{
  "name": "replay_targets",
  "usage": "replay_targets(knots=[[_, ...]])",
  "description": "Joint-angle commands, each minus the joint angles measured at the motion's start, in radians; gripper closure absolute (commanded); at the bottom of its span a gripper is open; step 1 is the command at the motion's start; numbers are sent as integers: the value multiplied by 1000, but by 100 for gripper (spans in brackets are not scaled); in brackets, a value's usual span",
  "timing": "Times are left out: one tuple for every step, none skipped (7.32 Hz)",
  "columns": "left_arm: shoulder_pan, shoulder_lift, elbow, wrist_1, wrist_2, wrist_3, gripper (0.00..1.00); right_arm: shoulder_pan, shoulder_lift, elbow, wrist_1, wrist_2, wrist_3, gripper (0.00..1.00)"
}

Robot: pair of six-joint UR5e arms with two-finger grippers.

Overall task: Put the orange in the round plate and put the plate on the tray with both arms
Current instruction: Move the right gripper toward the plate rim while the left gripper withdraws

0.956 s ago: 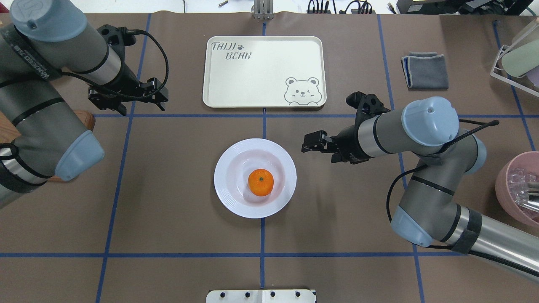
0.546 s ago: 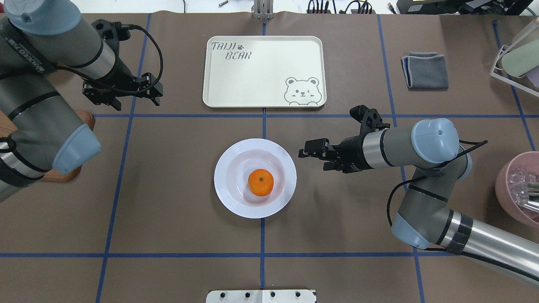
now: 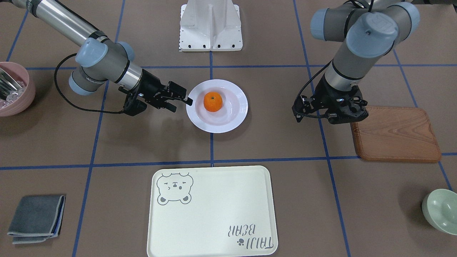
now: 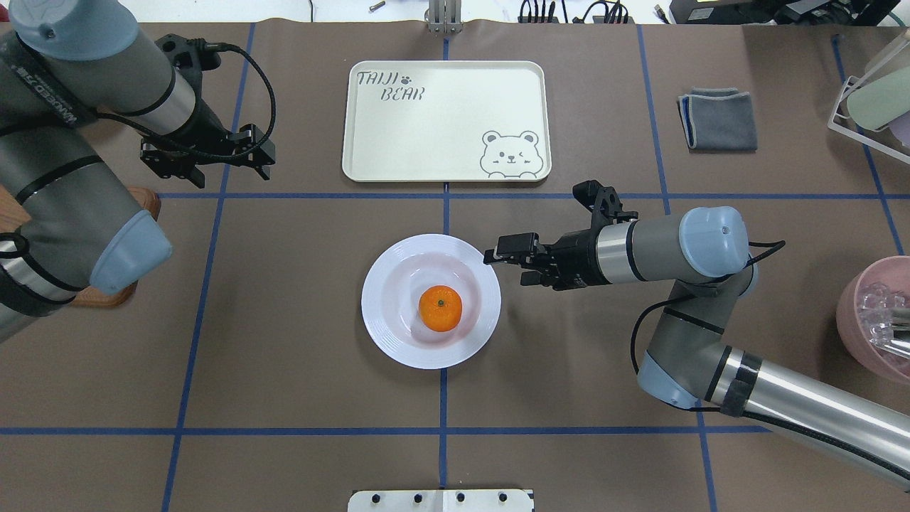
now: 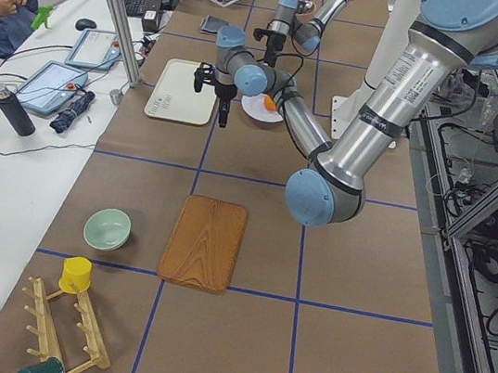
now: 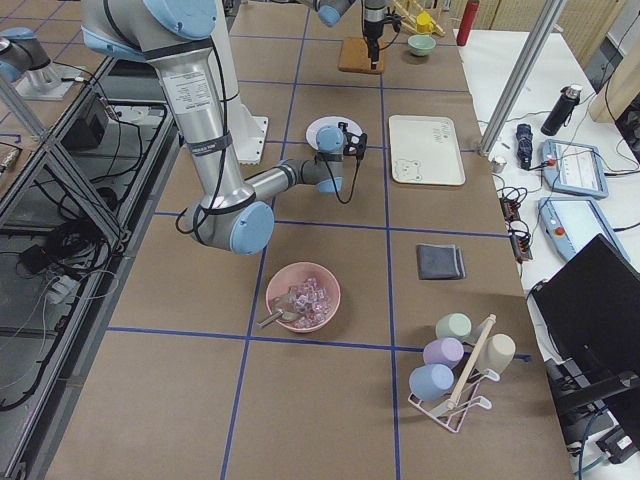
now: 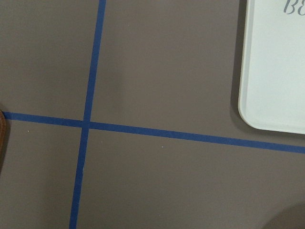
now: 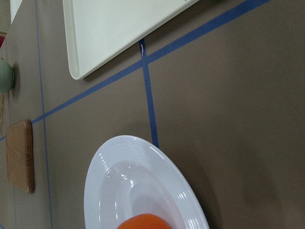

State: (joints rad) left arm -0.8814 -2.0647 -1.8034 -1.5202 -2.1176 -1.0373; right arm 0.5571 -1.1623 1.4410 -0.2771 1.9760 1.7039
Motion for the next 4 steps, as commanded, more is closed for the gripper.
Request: replay_targets(knots=[[1, 0, -1, 2, -7, 0, 2, -5, 7, -40, 48, 3, 0, 5], [1, 0, -1, 2, -7, -1, 2, -9, 18, -40, 49, 1, 0, 6], [1, 0, -1, 2, -7, -1, 2, -17, 26, -42, 49, 1, 0, 8], [-1, 0, -1, 2, -7, -1, 2, -28, 27, -45, 49, 1, -1, 9]])
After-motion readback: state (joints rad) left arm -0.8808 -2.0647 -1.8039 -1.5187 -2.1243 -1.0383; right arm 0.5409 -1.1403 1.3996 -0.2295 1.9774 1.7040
